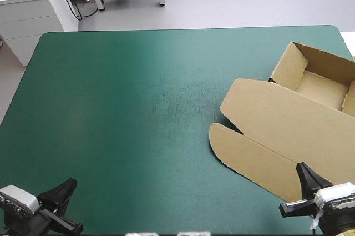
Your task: Fold the box
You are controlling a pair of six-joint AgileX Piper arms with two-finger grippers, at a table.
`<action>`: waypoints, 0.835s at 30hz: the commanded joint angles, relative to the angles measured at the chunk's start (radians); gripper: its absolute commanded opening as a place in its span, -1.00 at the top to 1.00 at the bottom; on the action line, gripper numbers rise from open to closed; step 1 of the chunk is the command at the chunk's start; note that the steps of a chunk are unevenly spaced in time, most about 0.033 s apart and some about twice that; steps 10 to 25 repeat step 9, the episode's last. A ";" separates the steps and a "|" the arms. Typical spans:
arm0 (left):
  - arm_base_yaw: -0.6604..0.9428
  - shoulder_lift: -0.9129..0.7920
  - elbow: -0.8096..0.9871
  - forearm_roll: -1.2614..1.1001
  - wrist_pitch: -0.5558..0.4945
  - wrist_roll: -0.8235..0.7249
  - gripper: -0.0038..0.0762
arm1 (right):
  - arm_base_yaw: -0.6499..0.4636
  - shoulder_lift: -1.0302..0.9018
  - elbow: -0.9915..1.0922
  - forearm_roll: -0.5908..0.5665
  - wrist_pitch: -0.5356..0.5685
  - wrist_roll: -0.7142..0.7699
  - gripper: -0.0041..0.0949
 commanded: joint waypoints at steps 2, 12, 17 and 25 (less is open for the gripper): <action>-0.003 -0.005 -0.017 -0.009 -0.085 0.006 0.92 | 0.000 -0.023 -0.020 0.005 -0.038 0.015 0.96; -0.003 -0.005 -0.017 -0.011 -0.085 0.006 0.92 | 0.000 -0.023 -0.020 -0.004 -0.038 0.025 0.96; -0.003 -0.005 -0.017 -0.011 -0.085 0.006 0.92 | 0.000 -0.023 -0.020 -0.004 -0.038 0.025 0.96; -0.003 -0.005 -0.017 -0.011 -0.085 0.006 0.92 | 0.000 -0.023 -0.020 -0.004 -0.038 0.025 0.96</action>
